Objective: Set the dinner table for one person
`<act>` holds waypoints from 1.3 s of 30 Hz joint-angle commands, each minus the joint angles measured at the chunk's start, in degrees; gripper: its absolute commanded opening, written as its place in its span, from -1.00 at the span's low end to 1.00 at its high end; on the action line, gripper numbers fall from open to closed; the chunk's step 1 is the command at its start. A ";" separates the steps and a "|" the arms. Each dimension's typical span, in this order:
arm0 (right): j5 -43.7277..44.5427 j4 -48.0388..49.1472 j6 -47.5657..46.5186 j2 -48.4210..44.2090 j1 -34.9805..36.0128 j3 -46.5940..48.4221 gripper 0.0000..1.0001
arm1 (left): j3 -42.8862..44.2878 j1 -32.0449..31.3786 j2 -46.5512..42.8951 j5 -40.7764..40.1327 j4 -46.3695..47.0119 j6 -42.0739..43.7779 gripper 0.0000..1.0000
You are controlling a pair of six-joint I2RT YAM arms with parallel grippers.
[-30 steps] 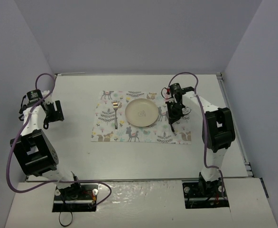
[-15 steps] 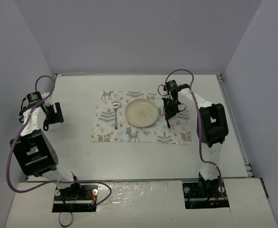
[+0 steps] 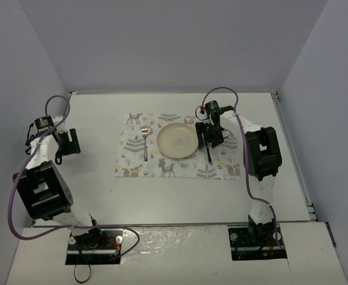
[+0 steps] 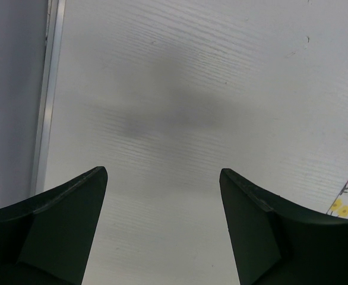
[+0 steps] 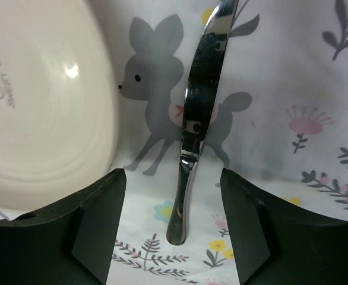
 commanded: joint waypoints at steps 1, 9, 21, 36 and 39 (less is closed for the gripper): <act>-2.91 0.58 -7.24 -14.87 -0.24 4.33 0.51 | -0.25 0.57 -4.33 3.83 3.11 0.41 0.47; 2.54 -2.57 -21.62 -38.15 -0.66 7.67 0.68 | 8.85 -6.17 -5.23 17.65 -5.45 8.93 0.47; 9.00 8.36 -24.65 -65.30 -12.67 -32.18 0.76 | 10.81 -23.83 5.81 24.49 -10.77 11.11 0.40; -1.87 14.21 -19.27 -68.73 -32.34 -35.44 0.92 | 0.85 -23.90 7.32 21.50 -0.43 10.09 0.38; -2.24 14.50 -17.00 -67.32 -34.90 -35.58 0.95 | -3.87 -23.73 3.61 17.45 6.44 8.39 0.38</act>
